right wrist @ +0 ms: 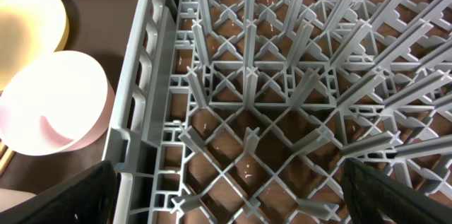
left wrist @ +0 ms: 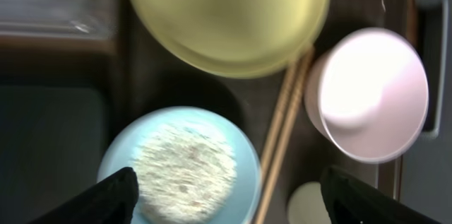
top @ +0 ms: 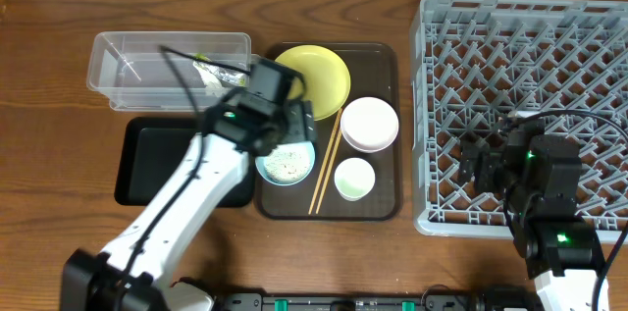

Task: Sort waste into correct bins and load items into the dishwasher rack
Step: 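Grasp the rim of the light-blue rice bowl with the left gripper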

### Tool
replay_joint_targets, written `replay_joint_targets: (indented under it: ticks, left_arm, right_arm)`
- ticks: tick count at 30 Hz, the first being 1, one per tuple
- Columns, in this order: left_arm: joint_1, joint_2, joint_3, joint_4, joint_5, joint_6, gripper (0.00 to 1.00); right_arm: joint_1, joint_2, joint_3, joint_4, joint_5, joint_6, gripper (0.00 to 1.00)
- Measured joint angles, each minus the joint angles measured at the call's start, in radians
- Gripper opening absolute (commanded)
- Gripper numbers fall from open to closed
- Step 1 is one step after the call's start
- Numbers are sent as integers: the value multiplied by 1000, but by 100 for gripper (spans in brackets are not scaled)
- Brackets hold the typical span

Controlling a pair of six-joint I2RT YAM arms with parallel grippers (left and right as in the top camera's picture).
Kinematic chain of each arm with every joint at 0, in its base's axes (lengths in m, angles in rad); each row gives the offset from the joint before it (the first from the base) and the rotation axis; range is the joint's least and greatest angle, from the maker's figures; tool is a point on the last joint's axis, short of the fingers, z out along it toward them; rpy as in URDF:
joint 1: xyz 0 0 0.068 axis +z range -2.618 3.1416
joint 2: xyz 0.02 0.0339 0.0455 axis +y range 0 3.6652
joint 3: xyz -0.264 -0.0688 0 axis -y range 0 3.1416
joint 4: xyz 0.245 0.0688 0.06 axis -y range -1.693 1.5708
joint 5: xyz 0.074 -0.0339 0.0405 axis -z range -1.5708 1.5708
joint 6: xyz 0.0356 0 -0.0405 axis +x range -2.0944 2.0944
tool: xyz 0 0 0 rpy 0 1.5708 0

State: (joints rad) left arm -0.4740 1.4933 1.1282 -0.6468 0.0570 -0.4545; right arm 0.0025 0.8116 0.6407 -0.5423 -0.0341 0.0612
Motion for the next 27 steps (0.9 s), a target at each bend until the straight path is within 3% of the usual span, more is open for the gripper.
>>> replay_joint_targets:
  ticks: [12, 19, 23, 27]
  left_arm:
    - [-85, 235, 0, 57, 8, 6, 66]
    - [-107, 296, 0, 77, 8, 8, 50]
    - [-111, 312, 0, 79, 8, 8, 36]
    - [-111, 321, 0, 79, 8, 9, 34]
  right_arm:
    - [0, 0, 0, 0, 0, 3, 99]
    - [0, 0, 0, 0, 0, 3, 99]
    - [0, 0, 0, 0, 0, 3, 99]
    - [0, 0, 0, 0, 0, 3, 99]
